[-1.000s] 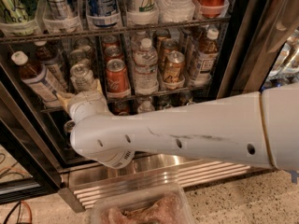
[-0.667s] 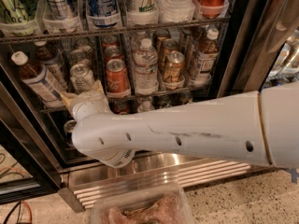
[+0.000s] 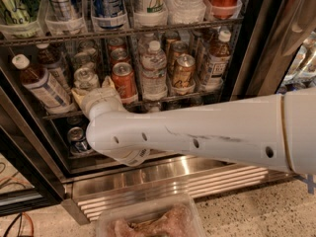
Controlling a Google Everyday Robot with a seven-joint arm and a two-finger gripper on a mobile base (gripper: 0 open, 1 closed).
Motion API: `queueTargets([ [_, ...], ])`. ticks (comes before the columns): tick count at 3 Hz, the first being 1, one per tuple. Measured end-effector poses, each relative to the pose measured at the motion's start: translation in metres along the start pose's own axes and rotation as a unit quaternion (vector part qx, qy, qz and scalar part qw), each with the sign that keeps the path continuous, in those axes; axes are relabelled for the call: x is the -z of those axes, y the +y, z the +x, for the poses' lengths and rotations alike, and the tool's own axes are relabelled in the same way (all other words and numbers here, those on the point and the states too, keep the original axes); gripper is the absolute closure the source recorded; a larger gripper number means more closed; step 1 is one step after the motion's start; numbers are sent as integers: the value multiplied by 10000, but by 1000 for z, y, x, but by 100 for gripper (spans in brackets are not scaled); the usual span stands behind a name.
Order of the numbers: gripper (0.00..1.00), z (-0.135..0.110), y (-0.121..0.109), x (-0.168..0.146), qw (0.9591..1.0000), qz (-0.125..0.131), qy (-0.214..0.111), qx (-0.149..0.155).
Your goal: Pick 7up can from middle shelf of fridge
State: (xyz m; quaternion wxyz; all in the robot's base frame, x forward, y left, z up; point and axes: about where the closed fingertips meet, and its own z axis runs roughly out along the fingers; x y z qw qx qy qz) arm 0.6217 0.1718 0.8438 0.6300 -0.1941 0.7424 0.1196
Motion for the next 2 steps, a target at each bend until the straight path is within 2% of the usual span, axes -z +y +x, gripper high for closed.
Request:
queueTargets([
  [2,34,-8,-10,-12,9999,-40,-146,65],
])
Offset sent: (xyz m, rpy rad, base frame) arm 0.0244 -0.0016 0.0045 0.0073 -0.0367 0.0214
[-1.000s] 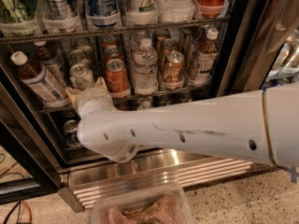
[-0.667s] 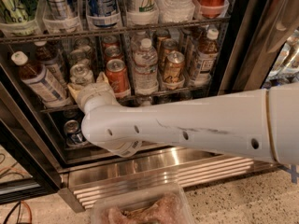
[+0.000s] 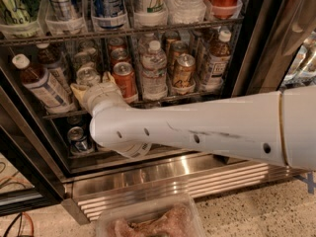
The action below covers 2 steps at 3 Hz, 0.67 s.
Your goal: Pick 7up can from middle shelf of fridge
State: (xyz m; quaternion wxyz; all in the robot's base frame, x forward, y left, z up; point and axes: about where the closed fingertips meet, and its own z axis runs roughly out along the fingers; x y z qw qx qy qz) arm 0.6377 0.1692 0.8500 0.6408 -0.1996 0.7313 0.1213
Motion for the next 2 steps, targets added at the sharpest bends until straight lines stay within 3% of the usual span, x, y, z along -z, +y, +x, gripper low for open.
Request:
queueTargets([
  [2,32,-5,12,-15,9998,-200,-75,-32],
])
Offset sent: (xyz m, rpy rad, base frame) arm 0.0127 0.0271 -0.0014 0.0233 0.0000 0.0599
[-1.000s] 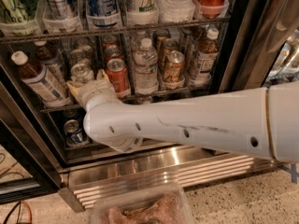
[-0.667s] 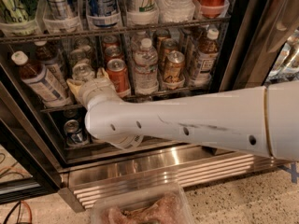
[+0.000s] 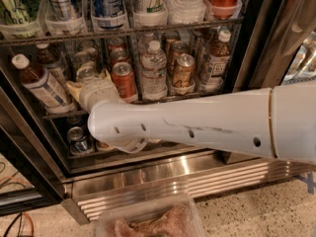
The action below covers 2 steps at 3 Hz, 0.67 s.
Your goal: Pick 7up can from middle shelf of fridge
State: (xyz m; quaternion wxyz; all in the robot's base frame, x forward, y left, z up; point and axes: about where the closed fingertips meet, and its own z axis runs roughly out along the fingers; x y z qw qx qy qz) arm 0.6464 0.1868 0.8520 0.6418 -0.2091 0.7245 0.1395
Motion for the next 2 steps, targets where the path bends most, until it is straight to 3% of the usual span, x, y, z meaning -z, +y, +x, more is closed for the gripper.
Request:
queueTargets([
  [2,74,0,0,0,10000,0,0,0],
])
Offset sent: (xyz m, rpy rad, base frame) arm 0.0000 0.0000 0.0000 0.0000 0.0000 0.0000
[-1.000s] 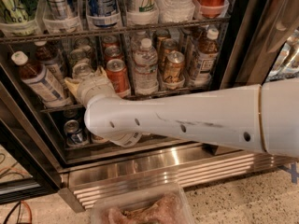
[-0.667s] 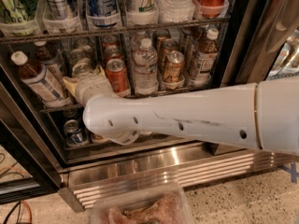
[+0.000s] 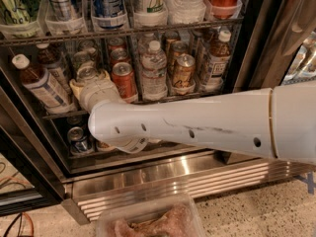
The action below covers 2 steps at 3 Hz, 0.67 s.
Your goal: Pick 7up can from middle shelf of fridge
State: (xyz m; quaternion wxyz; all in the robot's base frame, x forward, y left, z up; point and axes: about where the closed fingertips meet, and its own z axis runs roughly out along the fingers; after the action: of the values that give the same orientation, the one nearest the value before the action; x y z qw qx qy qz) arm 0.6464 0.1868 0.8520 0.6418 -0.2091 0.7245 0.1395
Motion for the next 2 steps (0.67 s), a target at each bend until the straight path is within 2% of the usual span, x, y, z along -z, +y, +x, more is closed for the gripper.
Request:
queueTargets([
  [1,97,0,0,0,10000,0,0,0],
  [2,100,-7,3,6,9997,-105,-162,-156],
])
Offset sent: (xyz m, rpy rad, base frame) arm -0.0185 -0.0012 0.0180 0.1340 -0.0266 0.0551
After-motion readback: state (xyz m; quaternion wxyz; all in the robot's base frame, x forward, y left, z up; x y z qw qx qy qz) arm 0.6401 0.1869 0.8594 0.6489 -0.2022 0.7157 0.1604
